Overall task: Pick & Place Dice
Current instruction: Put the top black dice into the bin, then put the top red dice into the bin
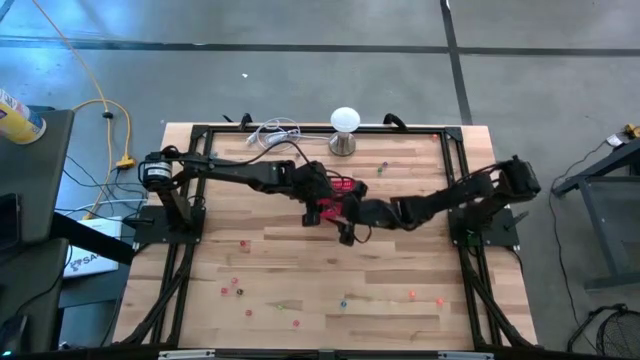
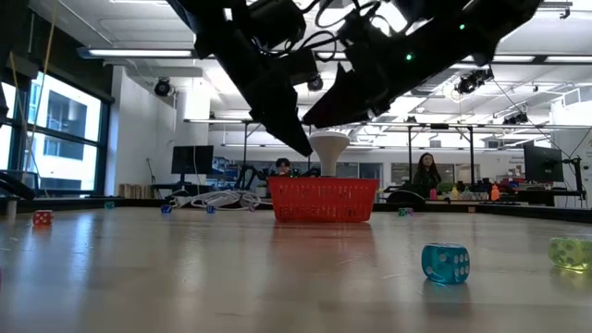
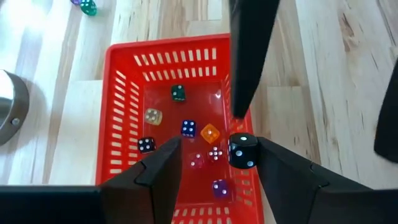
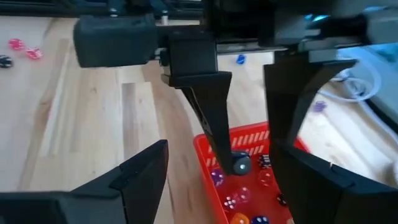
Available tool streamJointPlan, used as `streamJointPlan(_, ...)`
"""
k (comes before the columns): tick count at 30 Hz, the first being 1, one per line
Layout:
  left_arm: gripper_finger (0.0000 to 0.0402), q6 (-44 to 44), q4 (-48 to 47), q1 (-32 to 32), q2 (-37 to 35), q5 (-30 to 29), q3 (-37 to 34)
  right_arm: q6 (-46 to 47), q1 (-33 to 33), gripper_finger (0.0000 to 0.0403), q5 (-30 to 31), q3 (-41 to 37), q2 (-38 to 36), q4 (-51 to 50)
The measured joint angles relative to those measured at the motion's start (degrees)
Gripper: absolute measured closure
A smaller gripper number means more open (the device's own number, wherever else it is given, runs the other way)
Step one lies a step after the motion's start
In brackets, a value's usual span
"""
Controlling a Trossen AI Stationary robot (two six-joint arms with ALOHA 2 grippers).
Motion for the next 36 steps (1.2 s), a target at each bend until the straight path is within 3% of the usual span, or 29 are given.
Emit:
streamJointPlan(8,0.0210,0.80,0.43,0.05,0.00,-2.01,-0.03,-0.15,-5.35,0.0133,-10.23,-0.03,4.07,1.56)
streamJointPlan(16,0.0210,0.15,0.92,0.46,0.00,-2.17,-0.04,-0.14,-5.70,0.0133,-10.69,0.02,6.18,4.20)
streamJointPlan(24,0.0210,-0.54,0.50,1.27,0.00,-2.14,-0.04,-1.86,-3.01,0.0133,-4.18,0.00,5.53,4.51)
streamJointPlan(28,0.0210,-2.54,-1.47,1.34,-0.17,-2.13,-0.05,-1.77,-0.92,0.0133,1.86,0.00,5.53,4.59)
streamJointPlan(36,0.0210,-4.92,-14.67,0.94,-7.33,-2.23,-0.07,-0.85,6.49,0.0133,15.12,0.00,4.12,2.68)
